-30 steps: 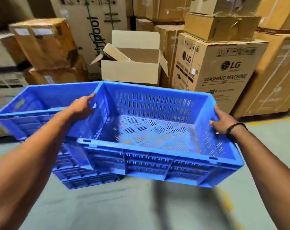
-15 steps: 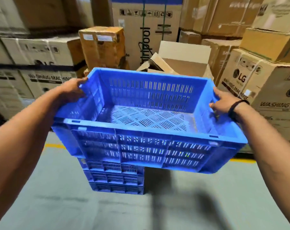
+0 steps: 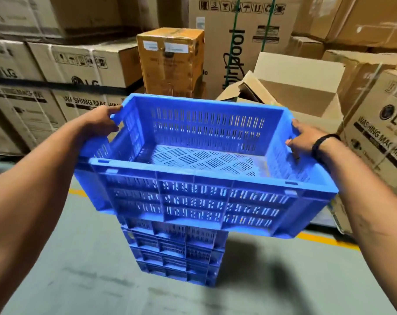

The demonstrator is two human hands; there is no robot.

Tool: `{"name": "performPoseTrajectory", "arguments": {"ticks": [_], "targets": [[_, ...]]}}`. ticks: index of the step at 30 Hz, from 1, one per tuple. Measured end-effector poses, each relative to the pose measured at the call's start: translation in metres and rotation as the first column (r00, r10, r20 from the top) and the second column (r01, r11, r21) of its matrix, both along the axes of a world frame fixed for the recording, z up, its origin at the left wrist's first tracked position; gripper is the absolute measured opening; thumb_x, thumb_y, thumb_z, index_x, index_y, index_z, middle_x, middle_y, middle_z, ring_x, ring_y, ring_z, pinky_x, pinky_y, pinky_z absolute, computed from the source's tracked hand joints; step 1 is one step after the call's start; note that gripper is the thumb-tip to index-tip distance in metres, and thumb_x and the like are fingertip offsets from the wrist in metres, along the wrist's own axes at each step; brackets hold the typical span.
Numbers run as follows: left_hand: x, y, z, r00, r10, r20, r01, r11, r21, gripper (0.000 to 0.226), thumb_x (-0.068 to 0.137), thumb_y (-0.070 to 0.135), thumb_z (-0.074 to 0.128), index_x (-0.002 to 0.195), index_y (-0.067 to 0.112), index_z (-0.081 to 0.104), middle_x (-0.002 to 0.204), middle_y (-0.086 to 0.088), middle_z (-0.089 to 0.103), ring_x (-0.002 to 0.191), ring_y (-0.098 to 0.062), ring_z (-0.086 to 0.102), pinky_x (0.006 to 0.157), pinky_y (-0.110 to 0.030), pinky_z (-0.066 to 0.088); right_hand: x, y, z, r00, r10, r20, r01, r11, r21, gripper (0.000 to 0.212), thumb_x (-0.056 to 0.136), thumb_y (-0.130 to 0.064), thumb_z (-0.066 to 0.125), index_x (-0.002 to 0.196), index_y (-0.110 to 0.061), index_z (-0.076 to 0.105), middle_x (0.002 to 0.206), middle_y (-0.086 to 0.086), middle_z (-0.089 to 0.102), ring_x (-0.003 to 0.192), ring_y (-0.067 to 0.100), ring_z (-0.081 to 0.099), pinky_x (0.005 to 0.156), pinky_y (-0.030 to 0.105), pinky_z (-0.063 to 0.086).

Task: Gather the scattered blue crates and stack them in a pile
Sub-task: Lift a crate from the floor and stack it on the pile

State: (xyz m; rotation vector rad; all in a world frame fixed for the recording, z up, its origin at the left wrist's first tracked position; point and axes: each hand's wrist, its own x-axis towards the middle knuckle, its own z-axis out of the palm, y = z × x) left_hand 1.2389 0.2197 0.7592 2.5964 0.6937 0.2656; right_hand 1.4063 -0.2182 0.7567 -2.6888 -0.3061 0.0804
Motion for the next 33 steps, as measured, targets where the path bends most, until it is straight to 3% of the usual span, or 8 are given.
{"name": "performPoseTrajectory", "arguments": {"ticks": [3, 6, 10, 15, 19, 22, 29, 33], "targets": [[0.021, 0.021, 0.002, 1.0, -0.016, -0.012, 0.016, 1.0, 0.018, 0.071, 0.082, -0.005, 0.06, 0.144, 0.018, 0.036, 0.113, -0.02, 0.062, 0.093, -0.034, 0.061, 0.079, -0.032, 0.041, 0.012, 0.013, -0.001, 1.0, -0.007, -0.001, 0.007, 1.0, 0.009, 0.068, 0.088, -0.009, 0.054, 0.148, -0.015, 0.023, 0.126, 0.014, 0.058, 0.106, 0.031, 0.058, 0.088, 0.035, 0.047], [0.038, 0.041, 0.002, 0.999, -0.037, -0.021, 0.037, 0.999, 0.022, 0.072, 0.082, -0.004, 0.061, 0.145, 0.017, 0.035, 0.115, -0.022, 0.062, 0.091, -0.03, 0.059, 0.078, -0.029, 0.037, 0.02, 0.028, -0.002, 1.0, -0.024, -0.016, 0.024, 1.0, -0.002, 0.065, 0.089, -0.012, 0.053, 0.147, -0.015, 0.023, 0.117, 0.013, 0.061, 0.104, 0.03, 0.059, 0.086, 0.034, 0.046], [0.055, 0.064, 0.005, 0.997, -0.064, -0.051, 0.065, 0.997, 0.03, 0.069, 0.082, -0.003, 0.062, 0.144, 0.015, 0.036, 0.122, -0.02, 0.059, 0.104, -0.031, 0.058, 0.081, -0.026, 0.034, 0.029, 0.049, 0.004, 0.998, -0.023, -0.052, 0.023, 1.0, -0.005, 0.047, 0.087, -0.012, 0.052, 0.133, -0.013, 0.039, 0.097, 0.013, 0.064, 0.094, 0.028, 0.063, 0.079, 0.033, 0.049], [0.076, 0.091, 0.006, 0.991, -0.106, -0.081, 0.109, 0.993, 0.032, 0.066, 0.083, -0.004, 0.061, 0.143, 0.014, 0.038, 0.116, -0.022, 0.06, 0.086, -0.023, 0.054, 0.076, -0.027, 0.035, 0.038, 0.075, 0.006, 0.998, -0.047, -0.052, 0.047, 0.999, -0.009, 0.052, 0.087, -0.01, 0.052, 0.137, -0.013, 0.037, 0.109, 0.015, 0.064, 0.096, 0.027, 0.061, 0.078, 0.031, 0.048], [0.094, 0.108, 0.004, 0.984, -0.156, -0.081, 0.16, 0.986, 0.044, 0.065, 0.082, -0.005, 0.061, 0.142, 0.009, 0.04, 0.13, -0.02, 0.055, 0.106, -0.034, 0.059, 0.081, -0.029, 0.038, 0.045, 0.088, 0.009, 0.996, -0.062, -0.061, 0.06, 0.998, -0.034, 0.046, 0.088, -0.011, 0.051, 0.132, -0.013, 0.04, 0.099, 0.012, 0.063, 0.097, 0.027, 0.061, 0.078, 0.031, 0.046], [0.106, 0.116, 0.004, 0.98, -0.176, -0.09, 0.183, 0.98, 0.077, 0.064, 0.082, -0.003, 0.062, 0.141, 0.008, 0.041, 0.134, -0.02, 0.052, 0.115, -0.035, 0.055, 0.09, -0.032, 0.038, 0.051, 0.098, 0.014, 0.996, -0.073, -0.06, 0.07, 0.997, -0.042, 0.042, 0.089, -0.013, 0.053, 0.13, -0.011, 0.043, 0.111, 0.014, 0.062, 0.101, 0.028, 0.06, 0.083, 0.033, 0.046], [0.117, 0.125, 0.002, 0.968, -0.209, -0.141, 0.224, 0.97, 0.1, 0.049, 0.083, -0.001, 0.061, 0.131, -0.002, 0.049, 0.123, -0.028, 0.057, 0.107, -0.039, 0.057, 0.092, -0.04, 0.041, 0.063, 0.115, 0.024, 0.996, -0.069, -0.061, 0.065, 0.996, -0.059, 0.034, 0.09, -0.014, 0.055, 0.123, -0.01, 0.051, 0.122, 0.011, 0.06, 0.107, 0.028, 0.058, 0.081, 0.029, 0.041], [0.116, 0.137, 0.002, 0.963, -0.214, -0.164, 0.234, 0.966, 0.111, 0.058, 0.082, -0.001, 0.061, 0.138, 0.002, 0.043, 0.128, -0.025, 0.055, 0.111, -0.036, 0.056, 0.093, -0.038, 0.04, 0.069, 0.118, 0.02, 0.996, -0.056, -0.066, 0.052, 0.997, -0.06, 0.033, 0.091, -0.014, 0.055, 0.123, -0.009, 0.051, 0.12, 0.014, 0.061, 0.106, 0.029, 0.059, 0.081, 0.03, 0.042]]}}
